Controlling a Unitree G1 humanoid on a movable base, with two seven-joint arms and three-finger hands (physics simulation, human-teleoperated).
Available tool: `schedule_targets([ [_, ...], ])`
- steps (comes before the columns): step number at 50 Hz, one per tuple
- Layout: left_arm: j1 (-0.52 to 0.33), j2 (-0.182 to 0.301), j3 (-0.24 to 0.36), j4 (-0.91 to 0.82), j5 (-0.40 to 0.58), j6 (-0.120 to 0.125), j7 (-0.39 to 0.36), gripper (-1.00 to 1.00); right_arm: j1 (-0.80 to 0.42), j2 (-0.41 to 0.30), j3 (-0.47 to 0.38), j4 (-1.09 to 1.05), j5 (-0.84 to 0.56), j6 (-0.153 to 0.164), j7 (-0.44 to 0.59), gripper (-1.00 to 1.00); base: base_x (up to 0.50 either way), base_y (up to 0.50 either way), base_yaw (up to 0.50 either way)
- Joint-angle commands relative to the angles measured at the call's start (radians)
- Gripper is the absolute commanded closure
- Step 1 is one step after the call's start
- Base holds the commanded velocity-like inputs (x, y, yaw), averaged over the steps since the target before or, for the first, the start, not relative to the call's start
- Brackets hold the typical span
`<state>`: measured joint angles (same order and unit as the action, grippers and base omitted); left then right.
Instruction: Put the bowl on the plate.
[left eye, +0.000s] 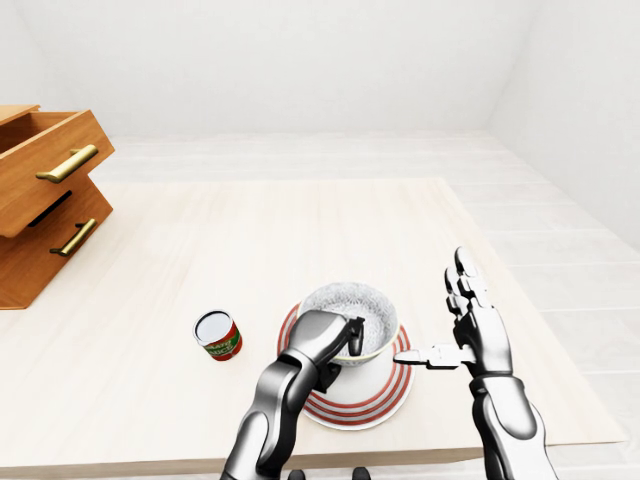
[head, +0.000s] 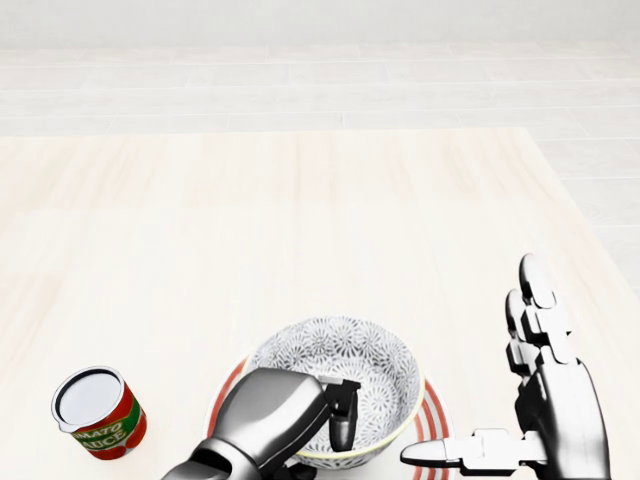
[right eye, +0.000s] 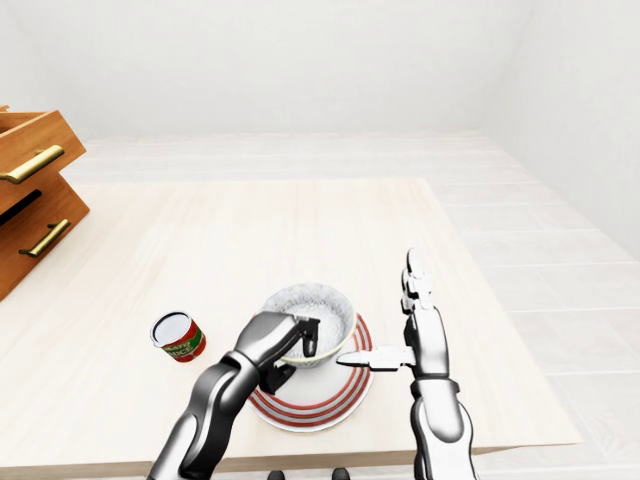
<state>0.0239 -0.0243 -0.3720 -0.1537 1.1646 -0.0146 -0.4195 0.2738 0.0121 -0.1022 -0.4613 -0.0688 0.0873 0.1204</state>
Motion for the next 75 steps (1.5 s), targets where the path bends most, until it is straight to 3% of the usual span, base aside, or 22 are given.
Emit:
schedule_targets([
  [1,0.009,0.001,0.002,-0.005,-0.006,-0.006,0.024,0.94,0.002,0.000,0.005,0.009,0.000,0.000,-0.002,-1.00,0.00,0.00,0.00],
  [5,0.010,0.003,0.003,-0.007,-0.006,-0.004,0.021,0.88,0.000,-0.001,0.005,0.010,0.000,0.000,-0.003,-1.00,0.00,0.00,0.00],
  [6,0.011,0.003,0.002,-0.010,-0.004,-0.004,0.022,0.70,0.000,-0.001,0.004,0.011,0.001,0.000,-0.004,-1.00,0.00,0.00,0.00],
  [13,0.016,0.008,0.000,-0.010,-0.005,-0.003,0.020,0.69,0.003,-0.001,0.005,0.014,0.002,0.000,-0.004,-1.00,0.00,0.00,0.00],
  [27,0.022,0.007,-0.001,-0.014,-0.017,0.001,0.019,0.45,0.006,-0.002,0.006,0.018,0.001,0.000,-0.004,-1.00,0.00,0.00,0.00],
  [28,0.024,0.009,-0.003,-0.015,-0.013,0.001,0.019,0.35,0.007,-0.002,0.006,0.018,0.001,0.000,-0.004,-1.00,0.00,0.00,0.00],
  [39,0.037,0.009,-0.013,-0.029,-0.018,0.012,0.008,0.21,0.006,-0.003,0.006,0.016,0.001,0.000,-0.002,-1.00,0.00,0.00,0.00],
  [45,0.035,0.010,-0.012,-0.028,-0.023,0.019,0.000,0.00,-0.004,-0.003,0.007,0.021,0.001,0.000,-0.004,-1.00,0.00,0.00,0.00],
  [67,0.048,0.013,-0.022,-0.054,-0.021,0.037,-0.020,-0.06,-0.005,-0.004,0.010,0.031,0.001,0.000,-0.008,-1.00,0.00,0.00,0.00],
  [75,0.072,0.020,-0.032,-0.088,-0.019,0.048,-0.037,-0.17,0.002,-0.003,0.013,0.035,0.001,0.000,-0.008,-1.00,0.00,0.00,0.00],
])
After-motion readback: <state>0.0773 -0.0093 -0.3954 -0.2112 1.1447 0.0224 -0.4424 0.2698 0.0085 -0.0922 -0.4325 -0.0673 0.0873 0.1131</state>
